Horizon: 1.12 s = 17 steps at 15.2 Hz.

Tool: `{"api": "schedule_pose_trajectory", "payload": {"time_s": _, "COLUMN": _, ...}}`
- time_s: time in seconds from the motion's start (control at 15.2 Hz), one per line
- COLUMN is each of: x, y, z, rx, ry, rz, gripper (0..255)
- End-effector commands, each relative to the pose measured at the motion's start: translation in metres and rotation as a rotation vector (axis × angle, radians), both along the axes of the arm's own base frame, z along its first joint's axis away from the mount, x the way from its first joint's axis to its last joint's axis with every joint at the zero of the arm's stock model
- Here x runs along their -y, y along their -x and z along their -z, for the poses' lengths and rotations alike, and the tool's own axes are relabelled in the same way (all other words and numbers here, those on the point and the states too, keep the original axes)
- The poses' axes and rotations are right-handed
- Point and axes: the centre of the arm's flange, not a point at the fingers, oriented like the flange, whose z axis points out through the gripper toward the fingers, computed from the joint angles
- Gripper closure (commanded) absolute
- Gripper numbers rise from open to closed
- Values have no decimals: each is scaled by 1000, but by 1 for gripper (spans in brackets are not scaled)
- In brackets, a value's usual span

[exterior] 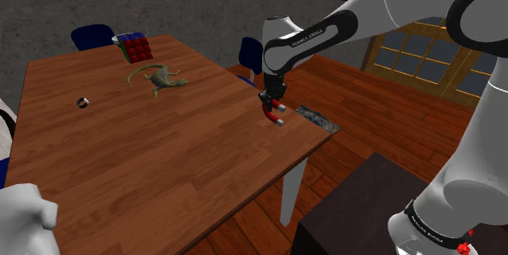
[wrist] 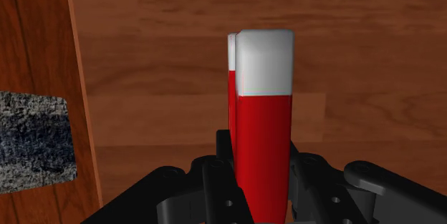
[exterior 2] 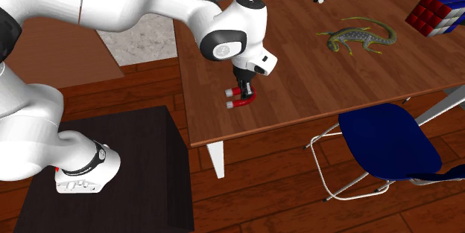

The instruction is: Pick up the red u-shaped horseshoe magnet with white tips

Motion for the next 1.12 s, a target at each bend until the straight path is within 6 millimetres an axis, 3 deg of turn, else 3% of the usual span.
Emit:
{"api": "schedule_pose_trajectory", "payload": {"time_s": 0.0, "x": 0, "y": 0, "z": -5, "rx": -1, "ry": 0, "rz": 0, "gripper": 255}}
{"api": "schedule_pose_trajectory", "payload": {"time_s": 0.92, "x": 0, "y": 0, "z": -79, "rx": -1, "ry": 0, "rz": 0, "gripper": 255}}
{"api": "schedule_pose_trajectory", "payload": {"time_s": 1.06, "x": 0, "y": 0, "z": -80, "rx": -1, "ry": 0, "rz": 0, "gripper": 255}}
